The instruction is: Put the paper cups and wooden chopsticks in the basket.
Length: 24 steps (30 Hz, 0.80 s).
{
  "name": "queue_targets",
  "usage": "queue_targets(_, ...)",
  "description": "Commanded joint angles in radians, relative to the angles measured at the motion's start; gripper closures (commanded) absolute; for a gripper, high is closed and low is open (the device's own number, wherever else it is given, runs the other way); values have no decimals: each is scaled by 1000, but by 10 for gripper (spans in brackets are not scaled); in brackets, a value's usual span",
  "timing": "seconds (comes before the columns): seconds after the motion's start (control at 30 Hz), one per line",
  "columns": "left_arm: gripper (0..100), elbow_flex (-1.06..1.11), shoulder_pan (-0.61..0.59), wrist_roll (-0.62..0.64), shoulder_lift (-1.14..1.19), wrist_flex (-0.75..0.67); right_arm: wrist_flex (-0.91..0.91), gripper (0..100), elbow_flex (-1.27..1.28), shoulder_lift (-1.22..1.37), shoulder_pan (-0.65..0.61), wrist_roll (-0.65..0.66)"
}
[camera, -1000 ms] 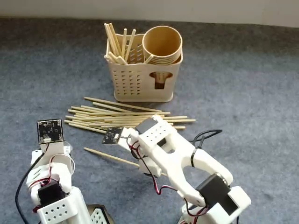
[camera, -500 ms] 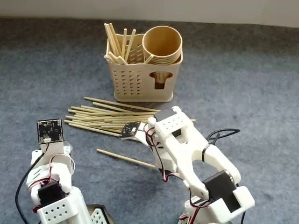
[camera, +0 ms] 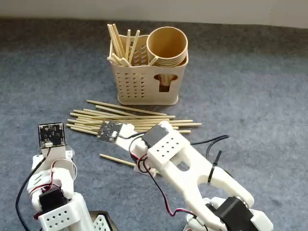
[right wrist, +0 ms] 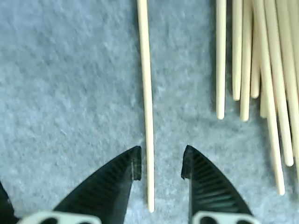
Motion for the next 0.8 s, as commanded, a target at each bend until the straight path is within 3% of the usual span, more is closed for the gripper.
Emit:
queue_targets(0.0,843,21,-13,6,-7,-15,-147,847,-15,24,-79,-92)
queue_targets(0.57,843,21,-15,6,-7,-14,-349,848,-25,325,-117,-109)
queue_targets(0.77,843,21,-16,6,-7,-14,-349,998,-25,351,-117,-104)
